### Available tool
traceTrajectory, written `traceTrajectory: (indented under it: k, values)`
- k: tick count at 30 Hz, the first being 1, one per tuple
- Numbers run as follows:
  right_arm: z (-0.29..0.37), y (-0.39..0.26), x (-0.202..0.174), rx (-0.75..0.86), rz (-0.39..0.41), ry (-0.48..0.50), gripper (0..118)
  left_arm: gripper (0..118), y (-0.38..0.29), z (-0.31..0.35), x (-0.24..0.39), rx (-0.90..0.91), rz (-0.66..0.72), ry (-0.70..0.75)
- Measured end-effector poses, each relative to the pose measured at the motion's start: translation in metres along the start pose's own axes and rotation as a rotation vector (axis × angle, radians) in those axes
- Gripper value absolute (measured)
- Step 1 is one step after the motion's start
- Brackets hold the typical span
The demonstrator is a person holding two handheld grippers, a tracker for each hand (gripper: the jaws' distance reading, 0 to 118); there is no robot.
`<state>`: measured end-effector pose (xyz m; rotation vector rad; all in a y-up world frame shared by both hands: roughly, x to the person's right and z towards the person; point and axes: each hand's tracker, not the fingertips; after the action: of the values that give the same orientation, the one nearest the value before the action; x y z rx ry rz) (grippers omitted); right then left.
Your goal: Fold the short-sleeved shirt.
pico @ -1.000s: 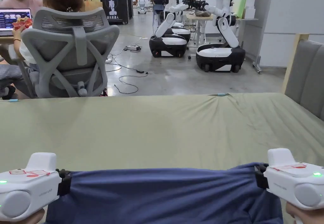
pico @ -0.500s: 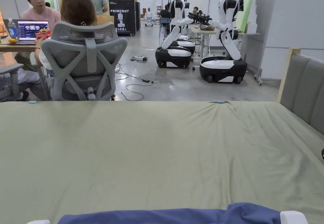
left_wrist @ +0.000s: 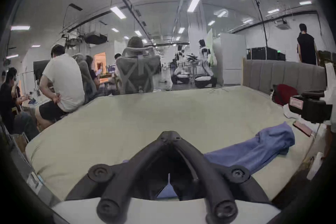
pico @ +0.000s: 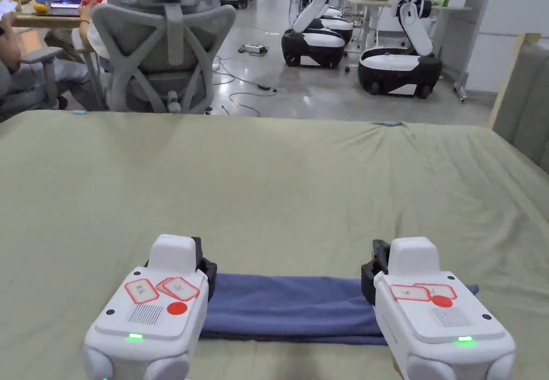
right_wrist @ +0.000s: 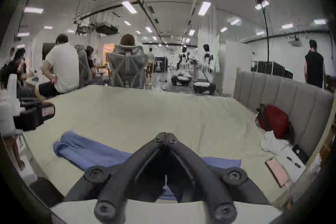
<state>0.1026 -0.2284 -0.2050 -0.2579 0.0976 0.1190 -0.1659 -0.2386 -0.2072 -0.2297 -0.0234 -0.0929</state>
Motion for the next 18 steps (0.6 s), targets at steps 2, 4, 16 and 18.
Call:
traceTrajectory:
  k: [2,4,16,18]
  values:
    - [0.000,-0.001,-0.004,-0.015,-0.005,0.025,0,0,-0.001,0.001,-0.001,-0.022,-0.006,-0.014]
    - [-0.001,-0.005,-0.008,-0.025,-0.006,0.034,0,0,-0.008,0.000,-0.010,-0.039,0.004,-0.010]
    - [-0.014,-0.022,-0.014,-0.075,-0.021,0.042,0,110,-0.095,-0.043,-0.158,-0.297,0.731,-0.006]
    - [-0.020,-0.023,-0.014,-0.085,-0.028,0.043,0,111,-0.119,-0.058,-0.173,-0.334,0.923,-0.064]
